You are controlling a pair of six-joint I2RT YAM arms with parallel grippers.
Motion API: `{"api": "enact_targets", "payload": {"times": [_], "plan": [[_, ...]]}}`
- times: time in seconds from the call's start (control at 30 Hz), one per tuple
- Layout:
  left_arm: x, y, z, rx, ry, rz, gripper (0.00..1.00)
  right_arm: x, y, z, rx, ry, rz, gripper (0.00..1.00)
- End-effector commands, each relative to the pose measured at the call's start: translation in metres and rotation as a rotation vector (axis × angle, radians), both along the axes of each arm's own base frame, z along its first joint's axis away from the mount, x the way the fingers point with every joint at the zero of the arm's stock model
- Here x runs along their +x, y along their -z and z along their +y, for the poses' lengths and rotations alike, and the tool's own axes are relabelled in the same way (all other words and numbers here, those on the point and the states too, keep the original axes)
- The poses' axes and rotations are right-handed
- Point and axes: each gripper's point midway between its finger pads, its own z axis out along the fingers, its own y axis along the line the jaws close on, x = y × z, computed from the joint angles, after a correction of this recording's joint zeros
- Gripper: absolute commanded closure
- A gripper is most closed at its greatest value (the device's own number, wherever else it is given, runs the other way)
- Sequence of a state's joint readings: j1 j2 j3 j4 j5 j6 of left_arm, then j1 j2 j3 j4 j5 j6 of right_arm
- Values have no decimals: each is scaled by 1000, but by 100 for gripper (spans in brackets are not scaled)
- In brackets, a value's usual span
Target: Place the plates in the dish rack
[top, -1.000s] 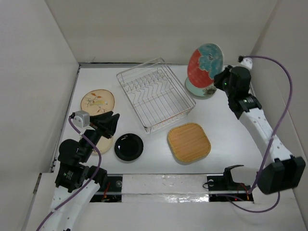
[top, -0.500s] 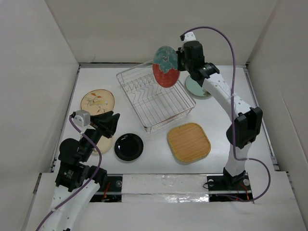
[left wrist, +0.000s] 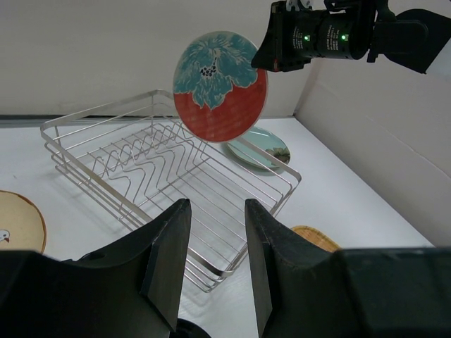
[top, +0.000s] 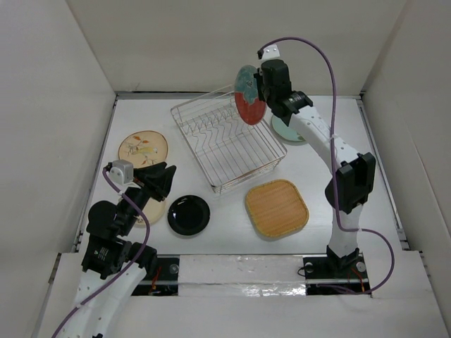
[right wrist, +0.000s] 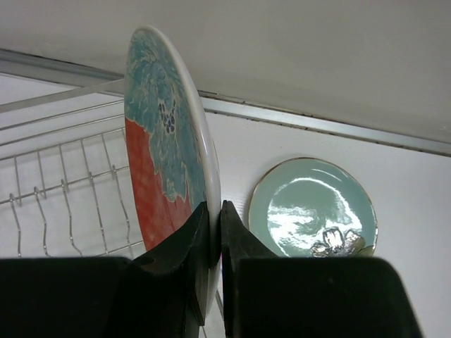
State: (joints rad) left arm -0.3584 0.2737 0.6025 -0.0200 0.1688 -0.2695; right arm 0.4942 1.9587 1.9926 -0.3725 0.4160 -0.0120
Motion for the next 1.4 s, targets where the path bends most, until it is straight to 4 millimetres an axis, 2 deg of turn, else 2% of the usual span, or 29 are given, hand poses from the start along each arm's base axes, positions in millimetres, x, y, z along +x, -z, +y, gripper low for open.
{"api": "enact_targets", "payload": {"times": [0.0, 0.13, 0.2, 0.27, 0.33, 0.37, 0.53, 0.73, 0.8, 0.93, 1.07, 1.1, 1.2, 1.23, 1.33, 1.37], "plan": [[-1, -14, -1, -1, 8, -47, 67, 6, -120, -6, 115, 76, -352, 100], [0, -14, -2, 2, 8, -45, 67, 9, -124, -7, 100, 85, -379, 100], [0, -13, -2, 1, 8, -43, 67, 16, -116, -3, 73, 78, -367, 100], [0, -13, -2, 1, 7, -43, 67, 19, -116, 0, 64, 62, -370, 100], [1, -13, -1, 2, 3, -42, 67, 26, -101, 7, 41, 43, -340, 100], [1, -13, -1, 1, 3, -43, 67, 24, -102, 12, 43, 34, -341, 100], [1, -13, -1, 1, 3, -43, 67, 30, -75, 22, 19, 20, -306, 100], [1, -13, -1, 2, 5, -42, 67, 28, -39, 49, -31, -24, -252, 100], [0, -13, -1, 1, 5, -45, 67, 29, -21, 52, -79, -10, -230, 100], [0, -13, -1, 1, 6, -45, 67, 28, -2, 59, -114, -3, -210, 98], [0, -13, -1, 1, 6, -45, 67, 27, -4, 57, -89, 11, -212, 86], [0, -13, -1, 3, 6, -46, 67, 24, -13, 58, -60, 13, -220, 73], [0, -13, -2, 4, 8, -44, 67, 21, -25, 53, 19, 22, -225, 49], [1, -12, -2, 3, 6, -41, 66, 18, -39, 45, 52, 29, -237, 34], [1, -12, -2, 3, 8, -39, 67, 15, -45, 27, 178, 34, -228, 18], [1, -12, -2, 4, 8, -39, 67, 7, -67, 15, 229, 34, -261, 17]]}}
